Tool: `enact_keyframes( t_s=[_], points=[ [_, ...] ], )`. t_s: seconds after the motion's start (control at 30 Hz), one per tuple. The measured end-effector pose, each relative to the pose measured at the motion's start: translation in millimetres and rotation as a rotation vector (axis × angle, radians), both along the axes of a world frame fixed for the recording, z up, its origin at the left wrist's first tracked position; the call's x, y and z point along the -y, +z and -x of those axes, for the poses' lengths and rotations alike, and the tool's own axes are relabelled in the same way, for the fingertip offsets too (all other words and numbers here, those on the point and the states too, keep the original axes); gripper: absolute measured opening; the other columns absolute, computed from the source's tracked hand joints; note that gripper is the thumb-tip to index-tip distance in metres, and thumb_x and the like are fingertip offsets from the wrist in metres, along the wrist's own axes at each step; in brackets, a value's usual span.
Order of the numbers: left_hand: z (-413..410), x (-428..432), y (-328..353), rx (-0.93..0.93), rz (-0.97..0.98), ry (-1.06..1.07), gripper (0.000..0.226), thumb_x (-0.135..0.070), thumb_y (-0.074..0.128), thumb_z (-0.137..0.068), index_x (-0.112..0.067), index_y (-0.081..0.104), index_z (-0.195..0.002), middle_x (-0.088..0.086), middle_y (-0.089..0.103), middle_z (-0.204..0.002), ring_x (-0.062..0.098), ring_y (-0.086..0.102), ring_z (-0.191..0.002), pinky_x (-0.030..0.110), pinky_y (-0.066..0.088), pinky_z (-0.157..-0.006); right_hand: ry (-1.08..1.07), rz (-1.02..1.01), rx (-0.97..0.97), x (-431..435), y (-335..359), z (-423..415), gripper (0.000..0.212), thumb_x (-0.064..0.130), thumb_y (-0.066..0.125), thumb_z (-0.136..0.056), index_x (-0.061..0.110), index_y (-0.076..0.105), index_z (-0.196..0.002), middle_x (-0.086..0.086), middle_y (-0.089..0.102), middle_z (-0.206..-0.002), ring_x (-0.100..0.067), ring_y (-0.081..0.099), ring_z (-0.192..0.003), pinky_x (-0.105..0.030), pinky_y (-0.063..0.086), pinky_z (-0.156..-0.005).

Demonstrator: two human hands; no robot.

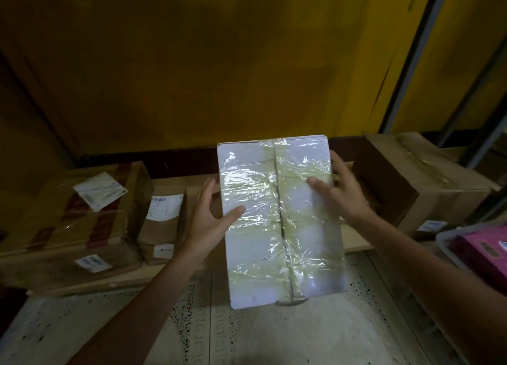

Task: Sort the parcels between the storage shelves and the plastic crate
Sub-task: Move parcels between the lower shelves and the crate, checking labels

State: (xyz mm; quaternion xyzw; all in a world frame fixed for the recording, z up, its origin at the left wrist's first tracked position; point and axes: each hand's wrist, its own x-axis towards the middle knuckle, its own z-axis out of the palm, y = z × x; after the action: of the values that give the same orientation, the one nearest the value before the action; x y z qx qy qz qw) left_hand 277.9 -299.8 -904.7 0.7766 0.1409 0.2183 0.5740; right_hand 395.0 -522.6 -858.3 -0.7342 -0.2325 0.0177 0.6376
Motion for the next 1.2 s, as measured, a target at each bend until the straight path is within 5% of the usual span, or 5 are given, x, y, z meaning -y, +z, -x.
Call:
enact_keyframes(
  t_s=[0.4,0.53,0.67,0.9,1.2],
  points=[
    [-14,2,35,0.146,0.726,-0.032,0.050,-0.070,0.034,-0.074,-0.037,0.061,-0.100,-0.008,0.064,-0.106,0.019,0.059,-0.100,0.048,0.044,-0.085,0.022,-0.141,-0.134,6,59,-22,0.023,0.006,0.045,-0.078,0.020,0.058,-0.091,0.003,0.065,-0.089,-0.018,0.060,-0.085,-0.038,0.048,-0.074],
    [2,15,1,0.029,0.368,0.041,0.052,-0.026,0.067,-0.076,-0.021,0.047,-0.123,-0.003,0.061,-0.112,-0.002,0.067,-0.076,0.023,0.056,-0.056,0.090,0.183,-0.337,19,5,-6,0.060,0.059,0.043,-0.085,0.026,0.040,-0.135,-0.002,0.053,-0.128,-0.022,0.058,-0.105,-0.044,0.050,-0.085],
    [23,16,-54,-0.079,0.125,-0.178,0.092,0.002,0.067,-0.076,-0.044,0.016,-0.137,-0.028,0.039,-0.120,-0.006,0.048,-0.106,0.013,0.051,-0.066,0.146,0.327,-0.358,28,-63,16,0.075,0.028,0.065,-0.083,0.036,0.024,-0.145,-0.003,0.038,-0.141,-0.006,0.057,-0.090,-0.017,0.053,-0.056],
    [35,22,-94,-0.085,0.154,-0.150,0.057,0.000,0.066,-0.080,-0.032,0.046,-0.123,-0.026,0.048,-0.117,-0.022,0.048,-0.101,0.002,0.043,-0.074,0.120,0.385,-0.436,22,-98,21,0.071,0.017,0.066,-0.084,0.030,0.030,-0.144,-0.009,0.040,-0.141,-0.028,0.051,-0.114,-0.037,0.055,-0.077],
    [27,23,-99,-0.219,0.421,0.102,0.047,-0.023,0.064,-0.084,-0.018,0.046,-0.127,0.003,0.061,-0.120,0.022,0.059,-0.105,0.045,0.049,-0.091,0.037,0.036,-0.655,15,-114,19,0.060,0.002,0.058,-0.087,0.030,0.038,-0.136,-0.003,0.049,-0.125,-0.029,0.055,-0.108,-0.044,0.054,-0.075]
  ],
)
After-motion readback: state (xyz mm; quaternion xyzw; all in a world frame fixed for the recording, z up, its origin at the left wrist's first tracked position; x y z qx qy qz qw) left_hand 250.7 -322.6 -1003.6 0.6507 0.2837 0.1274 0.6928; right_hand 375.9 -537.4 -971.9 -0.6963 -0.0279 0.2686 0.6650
